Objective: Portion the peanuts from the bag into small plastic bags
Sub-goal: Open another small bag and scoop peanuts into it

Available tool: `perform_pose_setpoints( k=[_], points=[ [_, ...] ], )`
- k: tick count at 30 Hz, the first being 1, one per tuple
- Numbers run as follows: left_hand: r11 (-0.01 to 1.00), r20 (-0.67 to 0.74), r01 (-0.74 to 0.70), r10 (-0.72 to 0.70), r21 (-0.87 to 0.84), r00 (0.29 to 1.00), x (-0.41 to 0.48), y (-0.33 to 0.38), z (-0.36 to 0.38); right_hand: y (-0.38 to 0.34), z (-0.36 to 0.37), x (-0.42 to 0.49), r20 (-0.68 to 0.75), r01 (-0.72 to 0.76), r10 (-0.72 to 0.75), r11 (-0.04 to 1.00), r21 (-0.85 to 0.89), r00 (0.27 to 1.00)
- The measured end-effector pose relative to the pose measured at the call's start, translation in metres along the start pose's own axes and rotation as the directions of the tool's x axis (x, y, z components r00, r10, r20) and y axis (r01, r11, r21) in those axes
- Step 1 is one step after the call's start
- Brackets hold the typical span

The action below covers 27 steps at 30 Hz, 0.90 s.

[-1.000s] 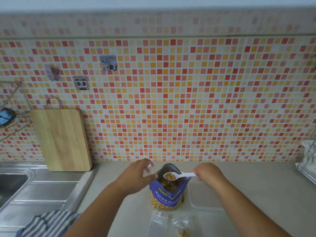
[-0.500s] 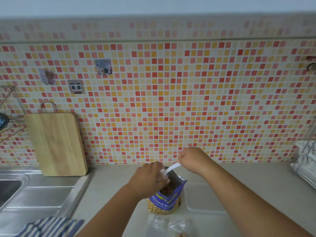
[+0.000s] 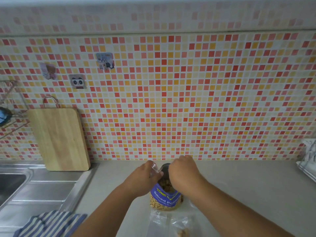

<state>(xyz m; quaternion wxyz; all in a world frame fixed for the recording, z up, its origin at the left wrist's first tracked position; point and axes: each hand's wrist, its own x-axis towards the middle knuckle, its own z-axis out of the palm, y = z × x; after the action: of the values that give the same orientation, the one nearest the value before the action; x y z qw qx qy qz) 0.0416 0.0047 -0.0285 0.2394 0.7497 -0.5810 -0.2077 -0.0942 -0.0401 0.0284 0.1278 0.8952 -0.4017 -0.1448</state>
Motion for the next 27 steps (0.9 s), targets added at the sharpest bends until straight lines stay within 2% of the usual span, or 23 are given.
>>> perform_pose_setpoints(
  k=[2,5,10,16,19,23,27],
  points=[
    [1.000,0.003,0.001,-0.001,-0.015,1.000,0.000,0.001,0.001,-0.008,0.023,0.012,0.075,-0.064,0.060,0.996,0.056,0.995],
    [0.999,0.027,0.028,-0.027,-0.045,0.999,0.000,0.001,0.000,-0.015,0.045,0.021,0.165,-0.179,0.142,0.954,0.240,0.976],
    [0.997,0.048,0.042,-0.038,-0.068,0.998,-0.002,0.000,0.001,-0.018,0.051,0.026,0.176,-0.284,0.234,0.891,0.356,0.956],
    [0.991,0.088,0.053,-0.042,-0.125,0.995,-0.005,0.002,-0.005,-0.001,0.057,0.026,0.283,-0.476,0.397,0.569,0.670,0.873],
    [0.980,0.072,0.068,-0.056,-0.186,0.996,-0.006,-0.002,-0.010,0.013,0.065,0.033,0.356,-0.545,0.423,0.519,0.659,0.833],
    [0.982,-0.005,0.058,-0.060,-0.179,0.998,-0.007,-0.008,-0.015,0.030,0.068,0.038,0.446,-0.585,0.381,0.577,0.570,0.810],
    [0.999,-0.033,0.035,-0.037,-0.037,0.999,-0.007,-0.013,-0.017,0.044,0.063,0.040,0.577,-0.649,0.337,0.570,0.503,0.744]
  ],
)
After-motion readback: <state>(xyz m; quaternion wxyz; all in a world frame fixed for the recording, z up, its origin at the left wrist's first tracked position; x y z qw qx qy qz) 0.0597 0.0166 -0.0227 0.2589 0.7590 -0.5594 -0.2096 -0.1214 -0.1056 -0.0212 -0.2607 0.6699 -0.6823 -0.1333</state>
